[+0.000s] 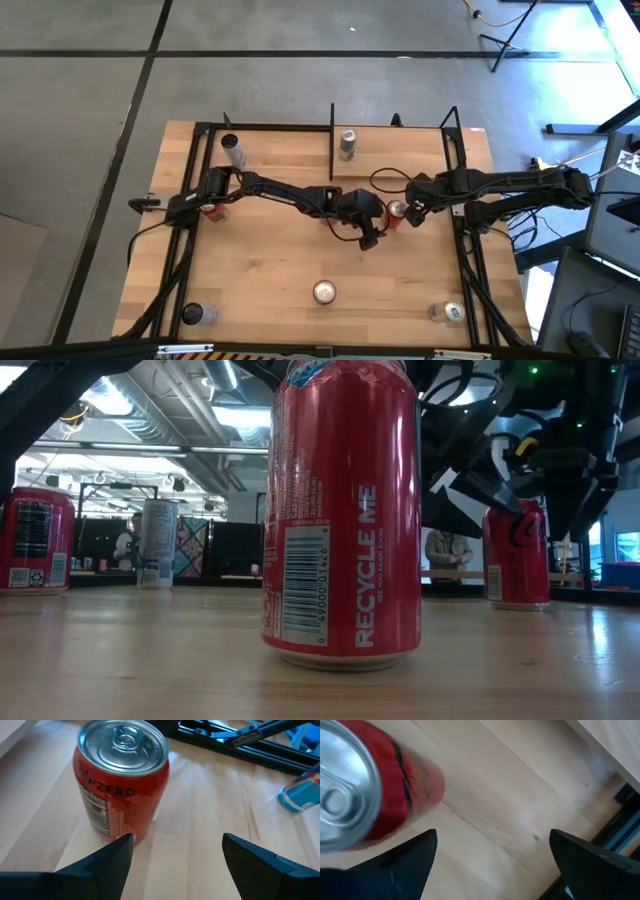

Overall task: Place canned beverage on shelf
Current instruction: Put the right red-black soda can on the shelf

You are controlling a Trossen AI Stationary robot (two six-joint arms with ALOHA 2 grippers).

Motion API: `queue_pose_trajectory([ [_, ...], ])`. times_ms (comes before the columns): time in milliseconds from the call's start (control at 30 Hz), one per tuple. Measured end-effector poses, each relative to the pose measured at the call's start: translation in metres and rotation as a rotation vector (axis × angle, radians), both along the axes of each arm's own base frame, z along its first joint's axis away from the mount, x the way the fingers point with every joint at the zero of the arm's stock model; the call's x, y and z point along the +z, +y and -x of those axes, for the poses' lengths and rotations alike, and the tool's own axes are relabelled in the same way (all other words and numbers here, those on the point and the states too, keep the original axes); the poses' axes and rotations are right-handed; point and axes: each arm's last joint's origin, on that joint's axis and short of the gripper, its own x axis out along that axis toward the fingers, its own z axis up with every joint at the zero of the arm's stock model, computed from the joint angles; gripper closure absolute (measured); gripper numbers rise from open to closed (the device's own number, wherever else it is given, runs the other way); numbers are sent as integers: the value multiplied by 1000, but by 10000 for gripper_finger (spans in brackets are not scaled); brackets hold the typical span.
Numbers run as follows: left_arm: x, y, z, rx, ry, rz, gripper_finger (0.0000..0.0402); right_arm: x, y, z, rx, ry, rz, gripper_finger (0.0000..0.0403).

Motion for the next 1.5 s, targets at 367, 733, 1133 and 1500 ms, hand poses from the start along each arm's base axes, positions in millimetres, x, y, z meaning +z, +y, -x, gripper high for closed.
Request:
queue_pose_trajectory([
  [367,0,3,0,34,2,-50,109,1,-2,-10,2,-85,44,29],
  [733,-3,13,3,88,53,-85,109,3,3,-20,35,-193,-98,29],
  [1133,-8,15,7,59,113,-76,109,4,5,-22,111,-219,-173,29],
  [1500,12,7,15,-4,128,-62,109,33,7,-26,307,-263,-197,29],
])
